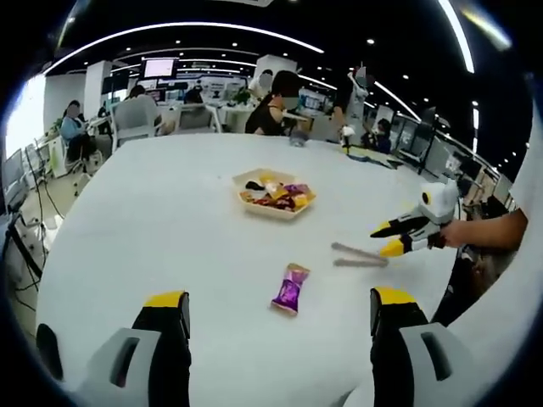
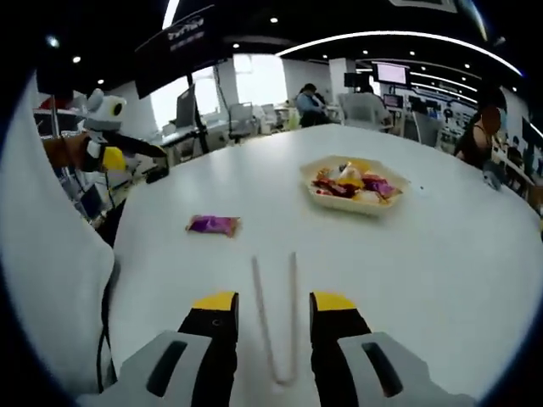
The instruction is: Place the target food into the container with the food tongs after gripping and lifting it, then release it inside without dropping or visibly crushing the food.
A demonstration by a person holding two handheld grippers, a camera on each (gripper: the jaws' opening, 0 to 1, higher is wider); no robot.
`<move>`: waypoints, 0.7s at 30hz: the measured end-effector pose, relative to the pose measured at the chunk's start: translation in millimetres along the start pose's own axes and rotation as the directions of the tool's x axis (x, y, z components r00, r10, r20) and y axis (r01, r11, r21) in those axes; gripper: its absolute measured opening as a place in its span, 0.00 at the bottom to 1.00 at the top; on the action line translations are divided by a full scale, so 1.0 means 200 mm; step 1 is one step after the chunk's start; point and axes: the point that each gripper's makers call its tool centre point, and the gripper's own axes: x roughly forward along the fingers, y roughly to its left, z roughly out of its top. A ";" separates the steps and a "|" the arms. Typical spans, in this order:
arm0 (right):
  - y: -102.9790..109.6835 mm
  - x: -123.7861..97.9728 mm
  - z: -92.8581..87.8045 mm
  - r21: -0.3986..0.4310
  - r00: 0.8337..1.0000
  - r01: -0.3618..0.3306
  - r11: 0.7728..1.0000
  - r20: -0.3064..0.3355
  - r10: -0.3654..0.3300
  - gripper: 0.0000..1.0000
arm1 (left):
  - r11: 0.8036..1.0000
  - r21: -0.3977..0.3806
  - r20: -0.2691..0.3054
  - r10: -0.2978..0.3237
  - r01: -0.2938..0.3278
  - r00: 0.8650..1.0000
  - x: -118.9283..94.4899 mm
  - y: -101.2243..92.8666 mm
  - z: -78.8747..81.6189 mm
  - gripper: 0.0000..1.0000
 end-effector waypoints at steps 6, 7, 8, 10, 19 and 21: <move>-0.01 0.01 -0.09 0.005 1.000 0.016 1.000 -0.025 -0.016 0.31 | 0.999 0.028 -0.005 -0.015 0.015 1.000 0.03 -0.02 0.03 0.87; -0.02 0.01 -0.11 0.018 0.999 0.017 1.000 -0.030 -0.016 0.31 | 0.999 0.033 -0.001 -0.017 0.017 1.000 0.03 -0.02 0.04 0.87; -0.02 0.01 -0.12 0.024 0.999 0.016 1.000 -0.040 -0.015 0.30 | 0.999 0.034 0.002 -0.018 0.018 1.000 0.03 -0.03 0.05 0.87; -0.03 0.01 -0.14 0.022 0.999 0.020 1.000 -0.040 -0.019 0.28 | 0.999 0.039 0.004 -0.020 0.020 1.000 0.03 -0.03 0.06 0.88; -0.05 0.03 -0.18 0.004 0.996 0.030 1.000 -0.079 -0.029 0.16 | 0.998 0.057 -0.010 -0.024 0.024 1.000 0.04 -0.05 0.06 0.87; -0.05 0.03 -0.18 0.002 0.996 0.030 1.000 -0.087 -0.030 0.16 | 0.998 0.062 -0.013 -0.026 0.027 1.000 0.05 -0.05 0.06 0.87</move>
